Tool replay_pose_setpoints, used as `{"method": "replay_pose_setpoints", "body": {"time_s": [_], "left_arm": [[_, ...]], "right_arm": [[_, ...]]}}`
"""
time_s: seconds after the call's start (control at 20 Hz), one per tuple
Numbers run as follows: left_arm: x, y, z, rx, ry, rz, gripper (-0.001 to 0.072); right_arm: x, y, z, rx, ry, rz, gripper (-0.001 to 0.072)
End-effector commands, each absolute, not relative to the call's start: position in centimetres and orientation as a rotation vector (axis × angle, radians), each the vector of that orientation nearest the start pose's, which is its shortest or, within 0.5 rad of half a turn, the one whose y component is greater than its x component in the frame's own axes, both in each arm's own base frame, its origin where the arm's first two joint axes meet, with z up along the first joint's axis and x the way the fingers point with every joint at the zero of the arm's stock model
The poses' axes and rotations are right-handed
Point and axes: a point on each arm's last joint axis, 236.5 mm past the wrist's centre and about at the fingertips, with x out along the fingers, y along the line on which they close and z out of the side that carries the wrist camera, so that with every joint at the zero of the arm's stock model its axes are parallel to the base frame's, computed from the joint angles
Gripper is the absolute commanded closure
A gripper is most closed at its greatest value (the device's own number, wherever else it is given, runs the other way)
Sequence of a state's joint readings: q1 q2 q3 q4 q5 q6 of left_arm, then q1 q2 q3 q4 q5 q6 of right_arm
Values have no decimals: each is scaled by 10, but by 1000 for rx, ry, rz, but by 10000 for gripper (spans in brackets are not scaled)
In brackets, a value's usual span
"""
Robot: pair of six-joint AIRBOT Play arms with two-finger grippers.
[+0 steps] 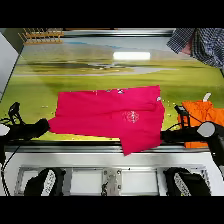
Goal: Fold the clothes and pants, and hang the long-sleeved shirts on hangers.
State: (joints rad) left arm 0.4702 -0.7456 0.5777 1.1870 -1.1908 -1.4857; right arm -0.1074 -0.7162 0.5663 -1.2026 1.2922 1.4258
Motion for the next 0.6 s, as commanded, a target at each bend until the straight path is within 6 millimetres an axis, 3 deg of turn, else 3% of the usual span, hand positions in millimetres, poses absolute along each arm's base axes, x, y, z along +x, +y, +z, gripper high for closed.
{"method": "replay_pose_setpoints", "body": {"time_s": [0.0, 0.2, 0.4, 0.55], "left_arm": [[228, 18, -13, -578, 1239, 106, 701], [265, 12, -18, -550, 1278, 58, 701], [337, 19, -22, -542, 1255, 58, 701], [380, 16, -32, -523, 1287, 25, 701]], "right_arm": [[221, 50, 12, 228, 1320, 216, 698], [278, 42, 27, 228, 1239, 192, 699], [345, 33, 27, 233, 1190, 169, 698], [395, 27, 20, 242, 1164, 156, 698]]}}
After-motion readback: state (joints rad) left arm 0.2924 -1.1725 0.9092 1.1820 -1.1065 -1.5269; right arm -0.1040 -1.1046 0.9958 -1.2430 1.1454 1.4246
